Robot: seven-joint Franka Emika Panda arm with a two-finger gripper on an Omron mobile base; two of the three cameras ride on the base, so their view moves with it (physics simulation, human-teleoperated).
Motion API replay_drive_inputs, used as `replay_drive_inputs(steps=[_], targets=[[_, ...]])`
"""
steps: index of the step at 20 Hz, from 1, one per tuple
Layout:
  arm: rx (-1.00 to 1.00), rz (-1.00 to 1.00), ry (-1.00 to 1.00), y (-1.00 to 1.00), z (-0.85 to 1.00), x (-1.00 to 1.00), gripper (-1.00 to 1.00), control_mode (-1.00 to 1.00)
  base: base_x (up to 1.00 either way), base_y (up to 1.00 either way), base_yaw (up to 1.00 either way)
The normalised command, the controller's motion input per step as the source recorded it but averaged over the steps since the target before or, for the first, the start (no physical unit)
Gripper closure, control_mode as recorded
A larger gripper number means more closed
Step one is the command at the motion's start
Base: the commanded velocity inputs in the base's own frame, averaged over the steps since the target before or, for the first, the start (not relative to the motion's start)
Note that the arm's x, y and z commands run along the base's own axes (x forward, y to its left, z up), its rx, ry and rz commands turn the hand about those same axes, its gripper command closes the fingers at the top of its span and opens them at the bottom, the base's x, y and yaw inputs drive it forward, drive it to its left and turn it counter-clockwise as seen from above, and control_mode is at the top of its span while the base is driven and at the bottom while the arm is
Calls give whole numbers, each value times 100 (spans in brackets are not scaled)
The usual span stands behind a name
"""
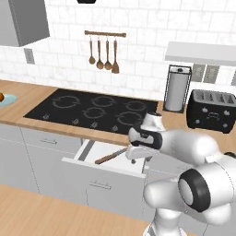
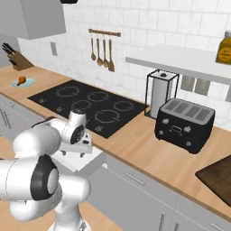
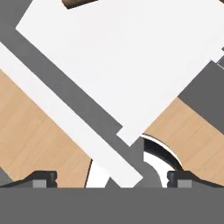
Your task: Pick up the knife from the drawer and place it on the cutting board. Then place the meat from the plate to the cutting board.
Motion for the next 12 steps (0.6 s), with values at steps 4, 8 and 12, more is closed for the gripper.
replay_drive_inputs(steps=[4,8,12], targets=[[12,0,0,19,-55,40,-100,-100,0,0,0],[6,0,2,30,-49,33,-100,-100,0,0,0],[0,0,5,51,-42,0,-100,-100,0,0,0]])
